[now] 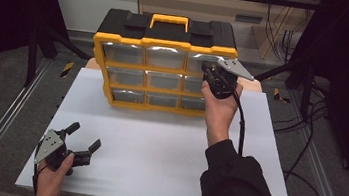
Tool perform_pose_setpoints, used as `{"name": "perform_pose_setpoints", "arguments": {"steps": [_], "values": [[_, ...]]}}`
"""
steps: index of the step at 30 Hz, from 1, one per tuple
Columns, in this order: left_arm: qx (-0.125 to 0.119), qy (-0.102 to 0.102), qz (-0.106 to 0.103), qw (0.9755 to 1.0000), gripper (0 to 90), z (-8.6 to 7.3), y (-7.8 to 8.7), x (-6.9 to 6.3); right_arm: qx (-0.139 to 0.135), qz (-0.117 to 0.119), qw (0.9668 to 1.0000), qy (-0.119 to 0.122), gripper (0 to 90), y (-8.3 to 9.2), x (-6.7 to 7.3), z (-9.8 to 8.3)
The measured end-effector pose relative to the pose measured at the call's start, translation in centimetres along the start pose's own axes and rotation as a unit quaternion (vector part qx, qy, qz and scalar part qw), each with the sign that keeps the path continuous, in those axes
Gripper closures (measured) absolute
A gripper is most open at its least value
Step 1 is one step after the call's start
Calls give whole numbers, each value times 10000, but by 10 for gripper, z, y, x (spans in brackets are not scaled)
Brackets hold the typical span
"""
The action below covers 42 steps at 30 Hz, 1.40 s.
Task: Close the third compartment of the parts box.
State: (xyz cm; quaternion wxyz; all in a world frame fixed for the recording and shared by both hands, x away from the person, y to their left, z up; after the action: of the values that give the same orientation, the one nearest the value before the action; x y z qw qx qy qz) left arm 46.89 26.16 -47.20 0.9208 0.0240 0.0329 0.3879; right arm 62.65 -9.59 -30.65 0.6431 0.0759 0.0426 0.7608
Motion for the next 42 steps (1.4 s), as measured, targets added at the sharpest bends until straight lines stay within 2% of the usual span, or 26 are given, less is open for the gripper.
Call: {"name": "perform_pose_setpoints", "arguments": {"steps": [22,32,42], "values": [[-6,0,1,10000,11,1,0,0,-12,-210,9998,0,900,-10,-3,-1],[0,-25,0,10000,11,1,0,1,-11,-202,9998,0,900,-10,-3,-1],[-22,-15,-5,10000,11,2,-1,0,-30,-54,9998,200,900,0,4,0]]}}
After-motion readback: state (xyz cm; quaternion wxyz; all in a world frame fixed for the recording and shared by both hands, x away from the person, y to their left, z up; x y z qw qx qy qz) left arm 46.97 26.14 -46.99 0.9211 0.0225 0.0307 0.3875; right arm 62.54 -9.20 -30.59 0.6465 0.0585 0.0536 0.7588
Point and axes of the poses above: each handheld gripper's, and its own axes: y roughly backward along the jaws, z roughly out of its top, x roughly to its left, the point moved 7 cm from there along -y, roughly forward along the jaws, and after that the axes turned 12 degrees about -z, right-handed, at the moved point
